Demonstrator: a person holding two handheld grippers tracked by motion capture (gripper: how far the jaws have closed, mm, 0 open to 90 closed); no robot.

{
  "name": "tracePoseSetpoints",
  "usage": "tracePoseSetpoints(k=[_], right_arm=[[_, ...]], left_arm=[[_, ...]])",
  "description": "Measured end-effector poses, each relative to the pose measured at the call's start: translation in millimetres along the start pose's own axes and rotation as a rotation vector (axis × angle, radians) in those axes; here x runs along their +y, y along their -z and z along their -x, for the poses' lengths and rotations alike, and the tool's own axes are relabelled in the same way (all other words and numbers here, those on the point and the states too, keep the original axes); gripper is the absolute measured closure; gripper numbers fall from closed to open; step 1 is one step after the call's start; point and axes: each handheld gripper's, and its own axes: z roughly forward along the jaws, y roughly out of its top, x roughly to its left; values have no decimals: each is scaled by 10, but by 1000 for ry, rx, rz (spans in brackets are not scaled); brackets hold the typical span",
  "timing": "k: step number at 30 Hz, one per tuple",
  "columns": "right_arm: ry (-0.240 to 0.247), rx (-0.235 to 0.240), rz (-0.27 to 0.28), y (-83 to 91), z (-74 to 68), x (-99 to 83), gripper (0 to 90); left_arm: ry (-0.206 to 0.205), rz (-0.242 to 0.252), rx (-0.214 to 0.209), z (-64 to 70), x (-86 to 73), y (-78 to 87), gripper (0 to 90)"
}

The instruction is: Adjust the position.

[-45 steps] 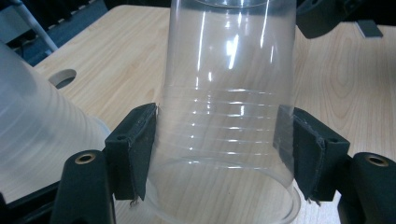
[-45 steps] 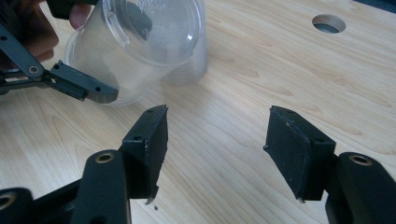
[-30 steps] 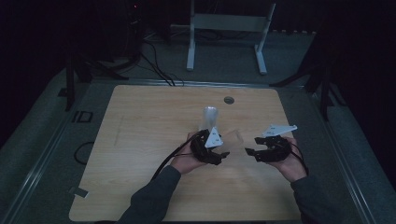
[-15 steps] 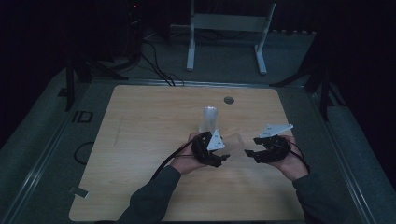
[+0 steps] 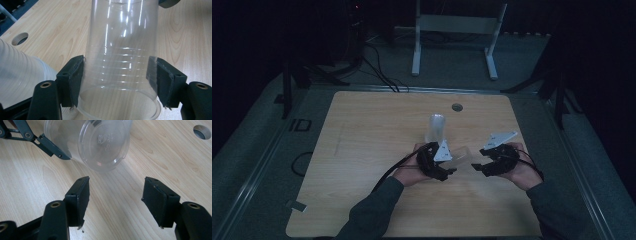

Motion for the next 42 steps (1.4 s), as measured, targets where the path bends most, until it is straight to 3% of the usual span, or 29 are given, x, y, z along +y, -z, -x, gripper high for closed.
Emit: tracePoseSetpoints(k=[12, 15, 31, 42], right_arm=[[62, -11, -56, 24, 7, 77, 377], [105, -6, -89, 26, -5, 120, 377], [239, 29, -179, 47, -83, 261, 377], [301, 40, -235, 38, -139, 339, 377]], left_arm=[[-15, -20, -8, -11, -18, 14, 313], [-26, -38, -26, -9, -18, 8, 313], [-34, -59, -76, -11, -43, 12, 313], [-48, -95, -108, -7, -48, 20, 313]])
